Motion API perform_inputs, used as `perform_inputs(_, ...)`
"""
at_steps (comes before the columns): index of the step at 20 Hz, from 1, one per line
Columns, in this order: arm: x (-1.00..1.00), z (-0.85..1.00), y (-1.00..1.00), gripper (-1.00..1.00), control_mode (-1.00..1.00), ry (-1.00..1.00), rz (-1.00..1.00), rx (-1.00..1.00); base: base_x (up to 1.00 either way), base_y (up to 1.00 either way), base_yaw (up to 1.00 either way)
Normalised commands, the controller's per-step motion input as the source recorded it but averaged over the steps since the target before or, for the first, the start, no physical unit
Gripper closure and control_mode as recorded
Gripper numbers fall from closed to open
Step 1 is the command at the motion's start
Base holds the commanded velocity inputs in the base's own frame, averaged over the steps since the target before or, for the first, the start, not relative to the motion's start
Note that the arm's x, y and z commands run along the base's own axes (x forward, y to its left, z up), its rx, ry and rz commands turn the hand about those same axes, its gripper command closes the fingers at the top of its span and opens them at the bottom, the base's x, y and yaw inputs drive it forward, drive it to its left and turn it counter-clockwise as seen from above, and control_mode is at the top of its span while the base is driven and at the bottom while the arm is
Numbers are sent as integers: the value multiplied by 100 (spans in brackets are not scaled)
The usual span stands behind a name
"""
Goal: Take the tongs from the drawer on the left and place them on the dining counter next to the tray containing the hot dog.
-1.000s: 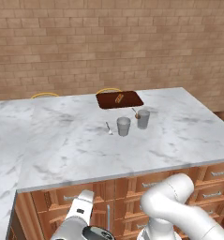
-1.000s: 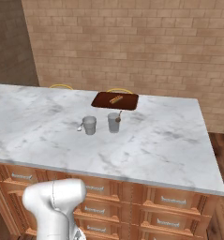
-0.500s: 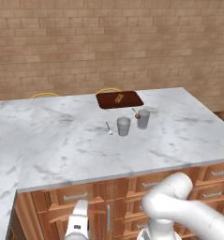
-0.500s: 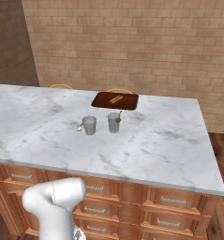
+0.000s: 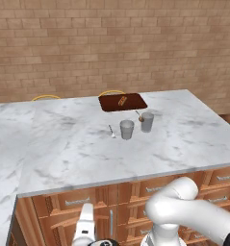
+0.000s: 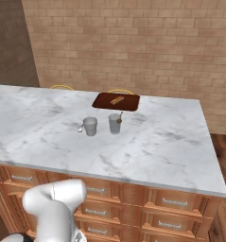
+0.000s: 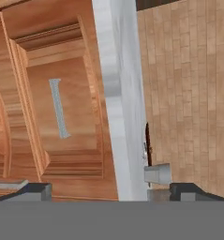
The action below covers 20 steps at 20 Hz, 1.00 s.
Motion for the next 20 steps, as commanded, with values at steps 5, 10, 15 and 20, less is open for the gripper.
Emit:
perform_inputs(5, 35, -20, 0, -100, -100, -14, 0, 0, 0, 0, 0)
perform_inputs(10, 24, -21, 13, -100, -100, -9, 0, -6, 0, 0, 0)
perform_inputs(15, 16, -25, 23, -100, -100, -5, 0, -15, 0, 0, 0)
perform_inputs(20, 19, -25, 21, -100, -100, -2, 0, -13, 0, 0, 0)
